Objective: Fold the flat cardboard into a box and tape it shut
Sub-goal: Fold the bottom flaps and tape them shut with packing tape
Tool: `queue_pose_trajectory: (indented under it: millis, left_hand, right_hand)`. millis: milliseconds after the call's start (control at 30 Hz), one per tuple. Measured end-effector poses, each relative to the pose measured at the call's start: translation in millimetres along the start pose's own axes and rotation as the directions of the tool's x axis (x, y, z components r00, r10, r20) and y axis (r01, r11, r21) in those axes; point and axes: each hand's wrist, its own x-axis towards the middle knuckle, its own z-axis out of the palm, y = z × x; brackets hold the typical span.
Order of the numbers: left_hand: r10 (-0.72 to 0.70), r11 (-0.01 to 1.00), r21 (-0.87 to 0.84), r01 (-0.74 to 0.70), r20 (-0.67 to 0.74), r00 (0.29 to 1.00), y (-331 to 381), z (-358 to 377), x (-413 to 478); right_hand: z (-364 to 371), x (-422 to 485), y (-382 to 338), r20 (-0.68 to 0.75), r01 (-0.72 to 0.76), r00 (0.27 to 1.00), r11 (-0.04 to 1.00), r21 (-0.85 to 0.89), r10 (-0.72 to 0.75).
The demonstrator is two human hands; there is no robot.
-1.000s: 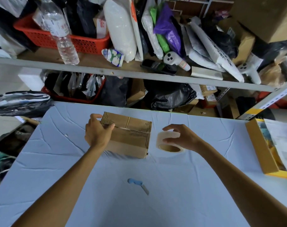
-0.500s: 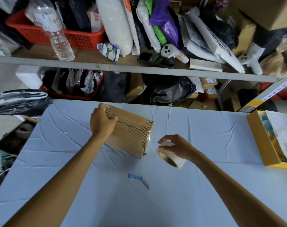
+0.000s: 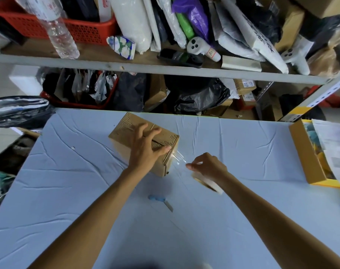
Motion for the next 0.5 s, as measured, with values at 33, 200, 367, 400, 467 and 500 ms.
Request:
queue_pose_trajectory:
  millis: [33, 200, 367, 400, 467, 500]
  left_hand:
    - [0.006, 1.0, -0.008, -0.006, 0.008, 1.0, -0.3, -1.0, 1.6]
    - [0.029, 0.993, 0.115, -0.04, 0.1, 0.995, -1.8, -5.9, 3.7]
    - [0.076, 0.977, 0.186, -0.103, 0.147, 0.986, -5.1, -6.7, 1.1]
    - [0.085, 0.978, 0.177, -0.112, 0.151, 0.985, -7.0, -8.1, 1.5]
    - [0.112, 0.981, 0.138, -0.135, 0.161, 0.981, -9.6, -9.8, 0.7]
    - [0.13, 0.981, 0.123, -0.152, 0.17, 0.977, -10.1, -10.4, 0.6]
  right_hand:
    - [4.9, -0.7, 1.4, -0.016, -0.018, 1.0, 0.999, -0.035, 0.018]
    - [-7.1, -10.1, 9.0, 0.046, 0.189, 0.973, 0.892, 0.411, -0.227]
    - [-21.0, -20.1, 17.3, 0.127, 0.221, 0.931, 0.806, 0.549, -0.342]
    - [-21.2, -19.0, 18.2, 0.151, 0.194, 0.937, 0.831, 0.522, -0.314]
    - [-18.6, -17.2, 19.0, 0.213, 0.107, 0.953, 0.899, 0.425, -0.214]
    - [-15.4, -16.1, 19.5, 0.254, 0.063, 0.953, 0.926, 0.372, -0.167]
